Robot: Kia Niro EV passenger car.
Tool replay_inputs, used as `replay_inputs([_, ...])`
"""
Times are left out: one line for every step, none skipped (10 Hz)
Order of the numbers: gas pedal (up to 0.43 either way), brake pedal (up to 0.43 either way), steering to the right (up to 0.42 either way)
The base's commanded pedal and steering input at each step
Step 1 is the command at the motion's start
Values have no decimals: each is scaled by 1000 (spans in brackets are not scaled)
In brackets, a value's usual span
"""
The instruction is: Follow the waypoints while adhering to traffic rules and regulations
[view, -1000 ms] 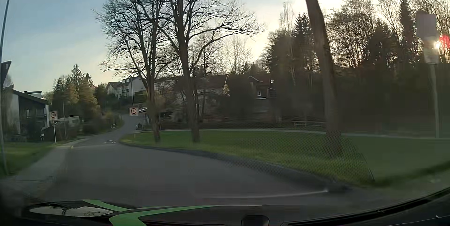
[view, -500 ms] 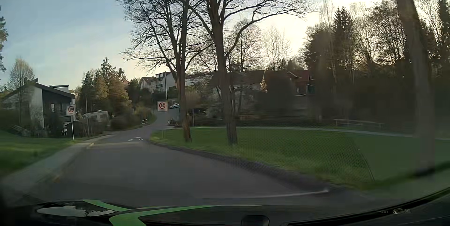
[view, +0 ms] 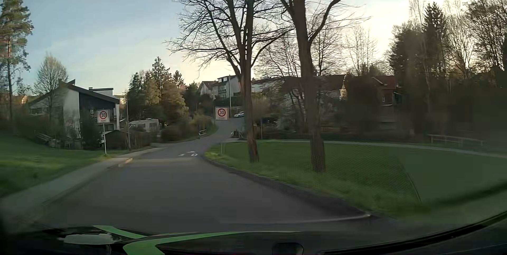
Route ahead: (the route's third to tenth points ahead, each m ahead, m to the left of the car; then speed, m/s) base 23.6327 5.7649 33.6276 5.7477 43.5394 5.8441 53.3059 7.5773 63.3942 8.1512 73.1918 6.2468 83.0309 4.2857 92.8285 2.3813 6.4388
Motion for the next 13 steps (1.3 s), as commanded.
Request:
replay_inputs([67, 0, -206])
replay_inputs([59, 0, -206])
replay_inputs([59, 0, -206])
replay_inputs([59, 0, -205])
replay_inputs([59, 0, -203])
replay_inputs([59, 0, -197])
replay_inputs([59, 0, -184])
replay_inputs([59, 0, -172])
replay_inputs([39, 0, -154])
replay_inputs([28, 0, -138])
replay_inputs([20, 0, -116])
replay_inputs([0, 0, -92])
replay_inputs([0, 0, -69])
